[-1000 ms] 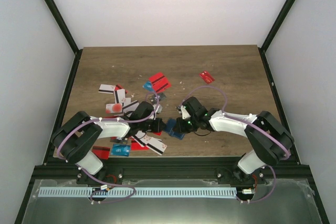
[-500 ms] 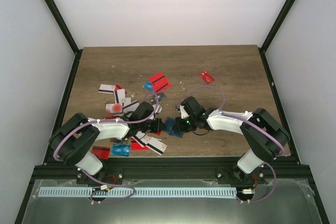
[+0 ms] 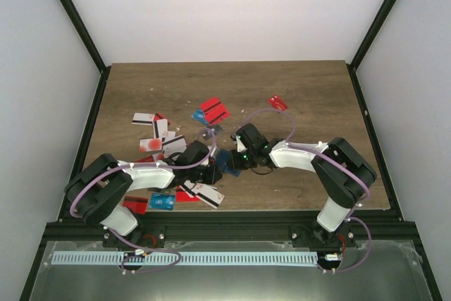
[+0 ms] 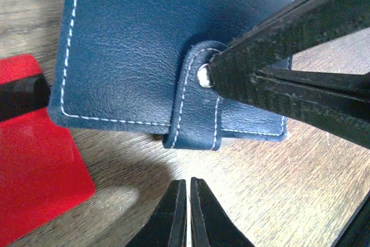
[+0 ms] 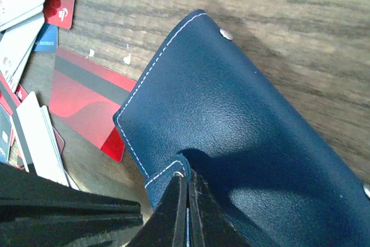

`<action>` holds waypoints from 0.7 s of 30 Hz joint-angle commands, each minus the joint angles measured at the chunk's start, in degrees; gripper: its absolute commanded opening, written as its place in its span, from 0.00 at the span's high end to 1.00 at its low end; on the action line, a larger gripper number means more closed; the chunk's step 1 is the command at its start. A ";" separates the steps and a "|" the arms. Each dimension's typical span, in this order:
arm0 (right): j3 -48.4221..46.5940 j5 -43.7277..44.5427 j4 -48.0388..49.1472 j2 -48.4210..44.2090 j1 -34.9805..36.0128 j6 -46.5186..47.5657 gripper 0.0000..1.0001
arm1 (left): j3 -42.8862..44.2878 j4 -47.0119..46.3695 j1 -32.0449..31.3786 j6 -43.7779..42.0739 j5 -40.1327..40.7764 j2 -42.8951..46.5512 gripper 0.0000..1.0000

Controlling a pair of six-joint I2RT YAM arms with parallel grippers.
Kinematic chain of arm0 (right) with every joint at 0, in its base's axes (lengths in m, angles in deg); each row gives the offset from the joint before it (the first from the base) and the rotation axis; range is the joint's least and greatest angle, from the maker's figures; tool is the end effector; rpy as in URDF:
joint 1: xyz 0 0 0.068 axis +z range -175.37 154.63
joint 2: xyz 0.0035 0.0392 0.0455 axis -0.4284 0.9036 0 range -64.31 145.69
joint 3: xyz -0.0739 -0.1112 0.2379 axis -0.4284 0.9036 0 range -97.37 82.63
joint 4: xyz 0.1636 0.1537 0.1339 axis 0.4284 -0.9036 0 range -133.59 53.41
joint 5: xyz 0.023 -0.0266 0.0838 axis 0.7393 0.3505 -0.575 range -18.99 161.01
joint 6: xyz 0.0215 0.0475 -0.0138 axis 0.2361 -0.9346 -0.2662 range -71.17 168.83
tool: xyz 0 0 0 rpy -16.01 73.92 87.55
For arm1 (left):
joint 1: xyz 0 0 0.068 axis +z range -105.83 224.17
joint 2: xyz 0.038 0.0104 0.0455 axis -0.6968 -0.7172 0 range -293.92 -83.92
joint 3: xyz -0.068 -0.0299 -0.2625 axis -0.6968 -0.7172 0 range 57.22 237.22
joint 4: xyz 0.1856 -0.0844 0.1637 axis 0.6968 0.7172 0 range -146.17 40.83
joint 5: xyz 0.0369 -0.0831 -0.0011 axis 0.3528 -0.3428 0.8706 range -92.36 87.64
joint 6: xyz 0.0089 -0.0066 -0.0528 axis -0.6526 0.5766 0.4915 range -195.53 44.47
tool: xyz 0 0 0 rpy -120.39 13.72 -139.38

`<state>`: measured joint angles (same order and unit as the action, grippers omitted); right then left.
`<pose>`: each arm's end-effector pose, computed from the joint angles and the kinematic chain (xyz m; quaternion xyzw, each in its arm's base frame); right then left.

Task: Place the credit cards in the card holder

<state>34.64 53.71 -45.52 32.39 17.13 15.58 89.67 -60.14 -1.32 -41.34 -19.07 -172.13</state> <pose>0.2253 0.2208 0.1400 -0.1183 0.9430 0.2831 0.1287 0.1792 -0.1969 0.1236 0.1394 0.9256 -0.3129 0.1607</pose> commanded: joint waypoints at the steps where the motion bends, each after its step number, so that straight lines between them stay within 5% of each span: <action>1: 3.29 9.52 -11.32 7.78 -0.22 0.08 0.99 | -0.29 1.41 -0.33 -0.69 2.64 3.14 0.94; 21: 5.28 5.19 -9.19 9.02 -0.31 -1.79 0.99 | 12.42 8.76 0.10 -4.84 12.89 -3.43 0.94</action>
<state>34.45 52.11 -41.89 34.73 17.07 14.42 99.59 -52.97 -1.45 -44.55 -10.02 -174.27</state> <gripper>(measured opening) 0.017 0.060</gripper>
